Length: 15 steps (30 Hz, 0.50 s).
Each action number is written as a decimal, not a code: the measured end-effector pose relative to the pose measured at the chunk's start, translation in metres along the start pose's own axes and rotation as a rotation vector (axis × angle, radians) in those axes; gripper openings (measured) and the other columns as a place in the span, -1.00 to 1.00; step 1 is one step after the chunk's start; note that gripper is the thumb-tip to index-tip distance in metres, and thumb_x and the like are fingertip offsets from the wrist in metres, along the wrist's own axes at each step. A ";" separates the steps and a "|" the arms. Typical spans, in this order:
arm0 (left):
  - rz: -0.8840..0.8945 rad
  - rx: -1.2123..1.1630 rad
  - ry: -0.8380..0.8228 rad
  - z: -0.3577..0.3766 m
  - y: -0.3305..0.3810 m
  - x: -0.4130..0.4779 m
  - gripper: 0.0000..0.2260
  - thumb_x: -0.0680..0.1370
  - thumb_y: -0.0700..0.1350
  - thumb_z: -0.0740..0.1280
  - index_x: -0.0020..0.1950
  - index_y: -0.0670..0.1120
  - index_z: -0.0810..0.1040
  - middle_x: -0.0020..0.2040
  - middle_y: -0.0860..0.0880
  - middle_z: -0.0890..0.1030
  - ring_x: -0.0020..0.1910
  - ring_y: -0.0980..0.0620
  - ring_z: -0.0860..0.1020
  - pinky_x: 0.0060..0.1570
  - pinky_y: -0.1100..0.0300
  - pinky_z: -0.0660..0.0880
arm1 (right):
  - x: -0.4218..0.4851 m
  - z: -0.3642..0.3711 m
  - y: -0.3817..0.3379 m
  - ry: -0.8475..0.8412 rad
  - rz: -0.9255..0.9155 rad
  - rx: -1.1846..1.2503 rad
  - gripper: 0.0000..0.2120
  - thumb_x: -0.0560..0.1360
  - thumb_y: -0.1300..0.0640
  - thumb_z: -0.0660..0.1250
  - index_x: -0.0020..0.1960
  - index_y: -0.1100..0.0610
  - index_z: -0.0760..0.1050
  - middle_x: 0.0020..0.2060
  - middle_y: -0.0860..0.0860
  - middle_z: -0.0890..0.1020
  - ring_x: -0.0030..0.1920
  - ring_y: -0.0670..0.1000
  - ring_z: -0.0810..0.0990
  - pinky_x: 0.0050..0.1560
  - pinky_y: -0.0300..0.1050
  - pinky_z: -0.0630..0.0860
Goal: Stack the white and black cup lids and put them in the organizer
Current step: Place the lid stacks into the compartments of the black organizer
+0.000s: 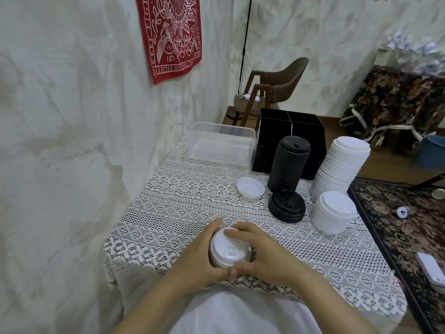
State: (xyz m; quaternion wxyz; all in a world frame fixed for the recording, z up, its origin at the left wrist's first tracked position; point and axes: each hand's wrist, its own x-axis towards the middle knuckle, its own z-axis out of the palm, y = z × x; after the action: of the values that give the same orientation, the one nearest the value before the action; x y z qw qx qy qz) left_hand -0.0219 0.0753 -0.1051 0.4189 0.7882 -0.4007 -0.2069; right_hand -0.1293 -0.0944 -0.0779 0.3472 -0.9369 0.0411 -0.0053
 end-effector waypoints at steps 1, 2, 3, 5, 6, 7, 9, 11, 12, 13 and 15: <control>0.003 0.010 -0.002 0.000 0.000 0.000 -0.04 0.26 0.21 0.58 0.47 0.30 0.04 0.32 0.41 0.29 0.28 0.36 0.35 0.26 0.32 0.32 | 0.000 0.000 0.001 -0.007 0.003 0.002 -0.32 0.44 0.02 0.49 0.48 -0.13 0.30 0.33 -0.30 0.24 0.33 -0.28 0.24 0.19 -0.60 0.14; 0.006 0.026 -0.003 0.000 0.000 0.000 -0.03 0.26 0.22 0.57 0.50 0.25 0.05 0.36 0.37 0.27 0.32 0.32 0.32 0.31 0.28 0.30 | 0.000 0.000 0.001 -0.014 0.007 0.003 -0.32 0.44 0.03 0.50 0.48 -0.12 0.29 0.32 -0.31 0.24 0.32 -0.29 0.24 0.17 -0.62 0.13; 0.007 0.048 -0.005 0.000 0.000 0.000 -0.04 0.27 0.23 0.56 0.52 0.22 0.07 0.40 0.33 0.24 0.36 0.29 0.28 0.35 0.24 0.27 | 0.001 0.000 0.002 -0.020 0.013 0.003 -0.31 0.44 0.03 0.50 0.49 -0.12 0.29 0.31 -0.32 0.23 0.31 -0.29 0.23 0.16 -0.63 0.13; 0.022 0.072 -0.018 0.000 -0.001 -0.002 -0.08 0.31 0.19 0.55 0.53 0.24 0.08 0.44 0.31 0.20 0.39 0.27 0.24 0.38 0.24 0.24 | 0.001 0.000 0.002 -0.021 0.018 0.001 -0.29 0.42 0.02 0.52 0.49 -0.13 0.28 0.31 -0.32 0.23 0.31 -0.30 0.23 0.18 -0.61 0.13; 0.034 0.069 -0.032 0.000 -0.002 -0.002 -0.12 0.34 0.14 0.54 0.51 0.27 0.08 0.45 0.32 0.19 0.40 0.29 0.24 0.36 0.31 0.22 | 0.002 0.000 0.002 -0.024 0.018 0.000 -0.27 0.41 0.01 0.53 0.49 -0.13 0.29 0.33 -0.32 0.24 0.32 -0.29 0.24 0.21 -0.58 0.14; 0.041 0.056 -0.045 0.001 -0.003 -0.003 -0.16 0.37 0.09 0.53 0.49 0.30 0.08 0.45 0.32 0.19 0.39 0.32 0.24 0.31 0.41 0.20 | 0.003 0.000 0.002 -0.032 0.016 -0.006 -0.26 0.40 0.00 0.54 0.49 -0.13 0.30 0.34 -0.30 0.26 0.34 -0.27 0.25 0.25 -0.52 0.16; 0.033 0.011 -0.054 0.000 -0.005 -0.002 -0.25 0.41 0.08 0.49 0.45 0.31 0.11 0.45 0.31 0.20 0.36 0.45 0.23 0.22 0.55 0.19 | 0.005 -0.002 0.002 -0.044 0.013 -0.034 -0.26 0.37 -0.02 0.55 0.48 -0.10 0.32 0.37 -0.25 0.29 0.35 -0.21 0.28 0.33 -0.38 0.21; 0.028 0.024 -0.050 0.000 -0.002 -0.002 -0.26 0.41 0.17 0.47 0.47 0.29 0.12 0.46 0.32 0.19 0.36 0.45 0.21 0.27 0.49 0.21 | 0.006 -0.005 -0.002 -0.049 0.021 -0.057 -0.26 0.35 -0.03 0.57 0.47 -0.09 0.35 0.36 -0.24 0.32 0.33 -0.18 0.32 0.37 -0.25 0.28; 0.029 0.051 -0.048 0.000 -0.002 -0.001 -0.24 0.41 0.22 0.45 0.49 0.28 0.11 0.46 0.32 0.17 0.39 0.39 0.21 0.34 0.39 0.21 | 0.006 -0.007 -0.005 -0.057 0.023 -0.071 -0.25 0.34 -0.04 0.57 0.46 -0.09 0.35 0.35 -0.24 0.33 0.32 -0.18 0.33 0.38 -0.21 0.30; 0.026 0.068 -0.047 0.000 -0.002 0.000 -0.23 0.41 0.24 0.44 0.51 0.26 0.11 0.47 0.32 0.16 0.41 0.33 0.20 0.39 0.29 0.22 | 0.006 -0.010 -0.008 -0.078 0.031 -0.089 -0.24 0.34 -0.05 0.57 0.47 -0.09 0.35 0.35 -0.25 0.32 0.32 -0.18 0.33 0.38 -0.19 0.30; 0.025 0.088 -0.047 0.001 -0.002 0.000 -0.22 0.40 0.25 0.43 0.52 0.24 0.11 0.48 0.30 0.17 0.44 0.26 0.21 0.42 0.17 0.25 | 0.006 -0.020 -0.010 -0.157 0.060 -0.109 -0.24 0.35 -0.07 0.55 0.48 -0.11 0.32 0.38 -0.26 0.30 0.33 -0.18 0.32 0.40 -0.17 0.28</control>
State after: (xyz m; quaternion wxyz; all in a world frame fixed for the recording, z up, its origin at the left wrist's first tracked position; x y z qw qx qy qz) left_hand -0.0215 0.0755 -0.1071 0.3768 0.7957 -0.4290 -0.2020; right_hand -0.1229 -0.1003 -0.0570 0.2978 -0.9503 0.0418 0.0808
